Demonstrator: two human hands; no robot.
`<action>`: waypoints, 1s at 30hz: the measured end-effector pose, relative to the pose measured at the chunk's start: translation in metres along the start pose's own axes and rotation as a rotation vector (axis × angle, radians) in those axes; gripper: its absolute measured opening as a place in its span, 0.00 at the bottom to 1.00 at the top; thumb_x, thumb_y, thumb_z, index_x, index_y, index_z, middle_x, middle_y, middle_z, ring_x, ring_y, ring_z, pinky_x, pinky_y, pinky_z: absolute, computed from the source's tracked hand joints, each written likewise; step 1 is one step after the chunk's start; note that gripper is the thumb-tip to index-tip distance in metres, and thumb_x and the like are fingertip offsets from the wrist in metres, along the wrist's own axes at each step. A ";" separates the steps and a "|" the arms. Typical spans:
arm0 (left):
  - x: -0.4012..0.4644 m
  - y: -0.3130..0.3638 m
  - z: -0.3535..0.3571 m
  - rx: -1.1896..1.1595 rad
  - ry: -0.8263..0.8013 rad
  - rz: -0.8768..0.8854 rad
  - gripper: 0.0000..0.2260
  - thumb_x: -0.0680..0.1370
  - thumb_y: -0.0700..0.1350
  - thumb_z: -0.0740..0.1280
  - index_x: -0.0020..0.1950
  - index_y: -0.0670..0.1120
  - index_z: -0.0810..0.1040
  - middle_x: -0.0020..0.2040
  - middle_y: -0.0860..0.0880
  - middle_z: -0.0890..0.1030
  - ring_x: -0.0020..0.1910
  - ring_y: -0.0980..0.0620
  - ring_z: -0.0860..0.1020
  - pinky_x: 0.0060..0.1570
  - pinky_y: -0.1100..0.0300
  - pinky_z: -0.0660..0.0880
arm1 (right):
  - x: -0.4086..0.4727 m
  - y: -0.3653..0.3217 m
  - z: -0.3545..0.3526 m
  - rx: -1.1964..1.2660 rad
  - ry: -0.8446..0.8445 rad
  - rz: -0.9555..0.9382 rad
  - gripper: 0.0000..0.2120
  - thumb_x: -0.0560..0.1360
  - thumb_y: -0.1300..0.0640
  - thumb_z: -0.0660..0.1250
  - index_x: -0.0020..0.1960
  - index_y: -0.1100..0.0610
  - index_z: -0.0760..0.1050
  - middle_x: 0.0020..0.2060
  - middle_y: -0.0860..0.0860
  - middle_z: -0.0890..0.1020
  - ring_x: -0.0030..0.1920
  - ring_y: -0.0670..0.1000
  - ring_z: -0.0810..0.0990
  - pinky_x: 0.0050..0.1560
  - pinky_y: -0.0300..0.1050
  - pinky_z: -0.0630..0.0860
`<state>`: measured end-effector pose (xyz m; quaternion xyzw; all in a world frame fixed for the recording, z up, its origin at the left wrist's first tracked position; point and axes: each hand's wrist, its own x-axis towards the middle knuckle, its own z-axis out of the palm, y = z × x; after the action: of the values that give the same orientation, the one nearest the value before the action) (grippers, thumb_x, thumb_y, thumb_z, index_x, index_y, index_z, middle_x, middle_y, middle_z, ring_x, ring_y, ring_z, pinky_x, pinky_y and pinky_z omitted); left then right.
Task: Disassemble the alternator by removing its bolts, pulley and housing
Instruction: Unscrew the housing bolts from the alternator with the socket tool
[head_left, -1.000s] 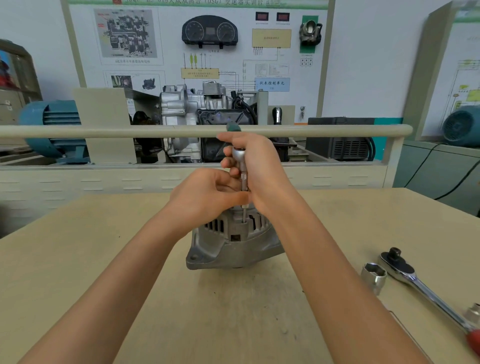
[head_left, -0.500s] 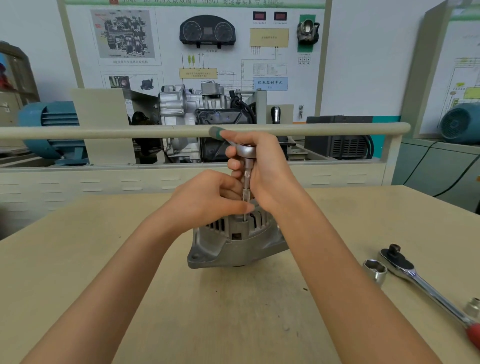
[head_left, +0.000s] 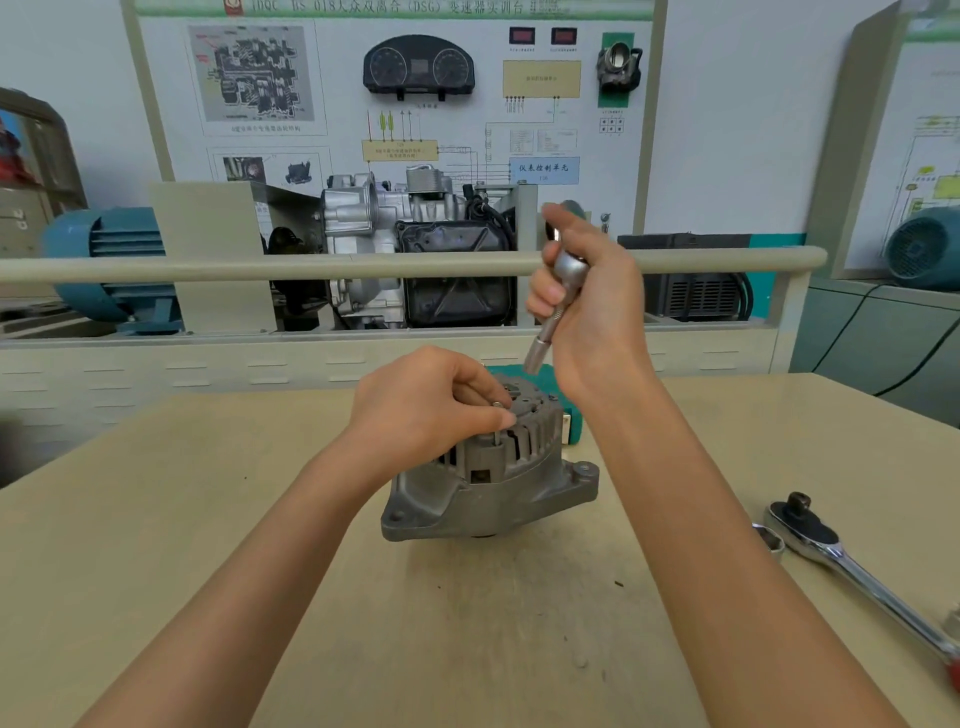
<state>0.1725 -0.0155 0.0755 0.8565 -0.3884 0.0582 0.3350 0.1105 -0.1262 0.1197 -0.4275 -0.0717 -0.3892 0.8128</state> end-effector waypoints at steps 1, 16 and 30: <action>0.000 0.000 0.001 -0.005 0.022 -0.005 0.06 0.70 0.55 0.75 0.36 0.60 0.79 0.31 0.67 0.80 0.35 0.70 0.77 0.38 0.64 0.72 | 0.002 -0.004 -0.003 0.029 0.024 -0.002 0.11 0.77 0.67 0.53 0.48 0.59 0.74 0.30 0.49 0.66 0.21 0.43 0.60 0.22 0.35 0.56; -0.003 0.007 -0.010 -0.151 0.329 0.188 0.03 0.74 0.48 0.72 0.46 0.56 0.82 0.38 0.62 0.81 0.39 0.66 0.79 0.40 0.75 0.75 | 0.010 -0.021 -0.019 0.091 0.226 -0.052 0.10 0.77 0.66 0.54 0.47 0.59 0.74 0.28 0.48 0.63 0.20 0.43 0.58 0.21 0.35 0.56; 0.009 -0.093 -0.053 -0.225 0.156 -0.408 0.04 0.78 0.37 0.66 0.46 0.41 0.80 0.40 0.42 0.81 0.34 0.49 0.80 0.22 0.67 0.76 | 0.008 -0.023 -0.021 0.084 0.262 -0.043 0.08 0.76 0.64 0.56 0.41 0.58 0.71 0.27 0.48 0.64 0.18 0.42 0.57 0.19 0.34 0.55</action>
<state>0.2527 0.0557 0.0704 0.8674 -0.1842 0.0115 0.4622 0.0952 -0.1543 0.1249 -0.3369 0.0095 -0.4554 0.8240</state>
